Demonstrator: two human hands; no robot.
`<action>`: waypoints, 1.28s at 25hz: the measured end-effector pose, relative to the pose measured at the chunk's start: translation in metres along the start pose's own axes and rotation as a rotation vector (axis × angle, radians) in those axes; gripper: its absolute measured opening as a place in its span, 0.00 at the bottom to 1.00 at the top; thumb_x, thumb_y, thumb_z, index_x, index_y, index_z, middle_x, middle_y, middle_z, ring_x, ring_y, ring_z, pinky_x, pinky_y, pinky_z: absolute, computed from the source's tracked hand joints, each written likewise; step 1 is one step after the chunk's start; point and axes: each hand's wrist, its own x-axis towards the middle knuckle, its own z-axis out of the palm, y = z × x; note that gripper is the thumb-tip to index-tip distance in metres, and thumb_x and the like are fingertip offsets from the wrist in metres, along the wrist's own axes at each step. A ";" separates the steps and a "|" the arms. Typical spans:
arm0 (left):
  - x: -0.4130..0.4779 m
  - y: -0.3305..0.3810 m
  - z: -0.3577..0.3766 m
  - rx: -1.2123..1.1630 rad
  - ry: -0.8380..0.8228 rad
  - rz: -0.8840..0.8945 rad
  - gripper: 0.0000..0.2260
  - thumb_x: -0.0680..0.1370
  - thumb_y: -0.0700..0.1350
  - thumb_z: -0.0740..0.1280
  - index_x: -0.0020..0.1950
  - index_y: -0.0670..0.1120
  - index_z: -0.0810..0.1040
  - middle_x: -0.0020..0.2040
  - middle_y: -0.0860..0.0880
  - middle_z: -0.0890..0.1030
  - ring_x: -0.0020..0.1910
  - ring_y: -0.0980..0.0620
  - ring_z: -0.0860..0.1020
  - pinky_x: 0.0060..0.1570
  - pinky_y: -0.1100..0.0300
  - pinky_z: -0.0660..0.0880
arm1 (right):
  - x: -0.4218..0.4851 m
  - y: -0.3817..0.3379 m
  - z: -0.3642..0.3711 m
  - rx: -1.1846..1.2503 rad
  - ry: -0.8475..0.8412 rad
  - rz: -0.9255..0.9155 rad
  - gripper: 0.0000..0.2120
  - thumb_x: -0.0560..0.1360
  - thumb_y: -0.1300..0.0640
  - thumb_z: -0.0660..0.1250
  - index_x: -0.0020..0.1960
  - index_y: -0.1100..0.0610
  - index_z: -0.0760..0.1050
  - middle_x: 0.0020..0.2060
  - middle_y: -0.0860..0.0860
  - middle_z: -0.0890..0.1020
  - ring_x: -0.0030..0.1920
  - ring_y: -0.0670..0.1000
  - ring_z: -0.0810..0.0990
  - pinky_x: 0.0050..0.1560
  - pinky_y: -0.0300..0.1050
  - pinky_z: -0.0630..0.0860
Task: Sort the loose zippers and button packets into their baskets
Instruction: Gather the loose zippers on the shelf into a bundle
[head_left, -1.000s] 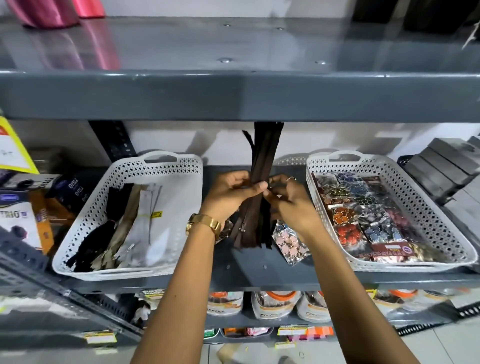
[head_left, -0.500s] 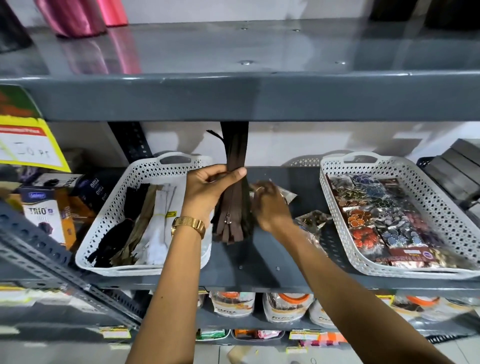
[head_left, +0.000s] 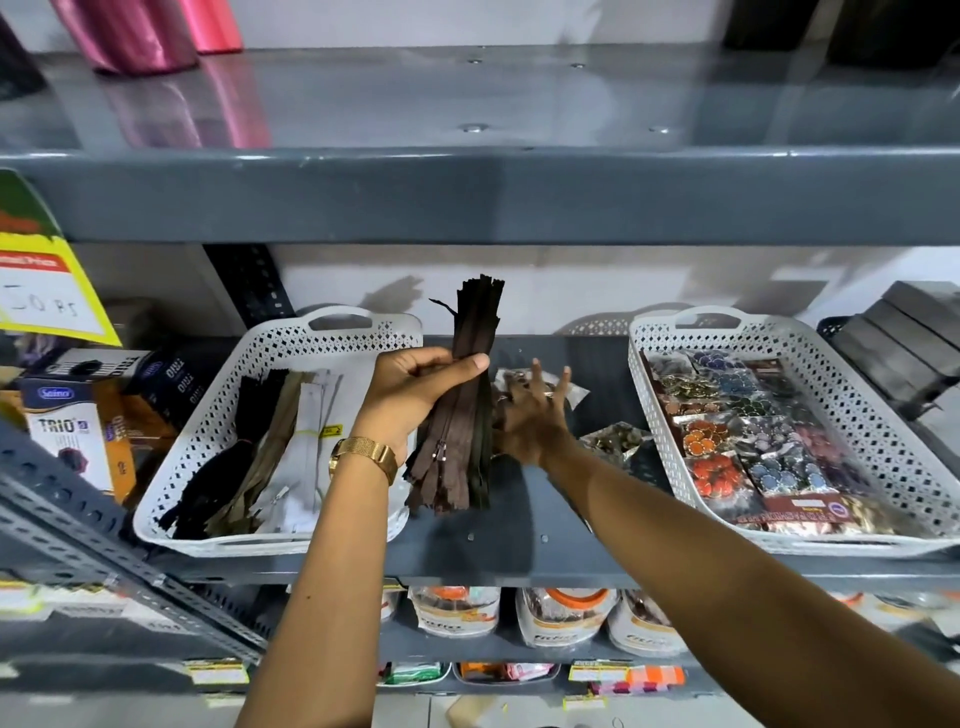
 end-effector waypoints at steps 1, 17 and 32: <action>0.000 -0.001 0.001 0.000 -0.016 -0.003 0.03 0.69 0.41 0.76 0.37 0.46 0.83 0.34 0.51 0.83 0.33 0.59 0.80 0.37 0.70 0.76 | -0.002 0.012 0.002 0.059 -0.022 0.044 0.39 0.72 0.30 0.47 0.77 0.48 0.52 0.79 0.52 0.49 0.76 0.66 0.37 0.67 0.77 0.36; 0.013 -0.029 0.012 0.050 -0.127 -0.025 0.09 0.70 0.47 0.76 0.33 0.47 0.80 0.41 0.46 0.79 0.46 0.54 0.77 0.52 0.64 0.71 | -0.089 0.041 0.011 0.397 0.281 0.263 0.44 0.66 0.23 0.35 0.76 0.45 0.37 0.76 0.46 0.37 0.76 0.54 0.33 0.71 0.59 0.29; 0.023 -0.043 0.012 0.156 -0.056 -0.230 0.16 0.65 0.56 0.75 0.41 0.45 0.81 0.45 0.46 0.83 0.51 0.44 0.80 0.55 0.51 0.75 | -0.076 0.058 0.034 0.319 0.415 0.199 0.47 0.68 0.25 0.32 0.78 0.50 0.52 0.78 0.54 0.54 0.78 0.54 0.46 0.75 0.51 0.34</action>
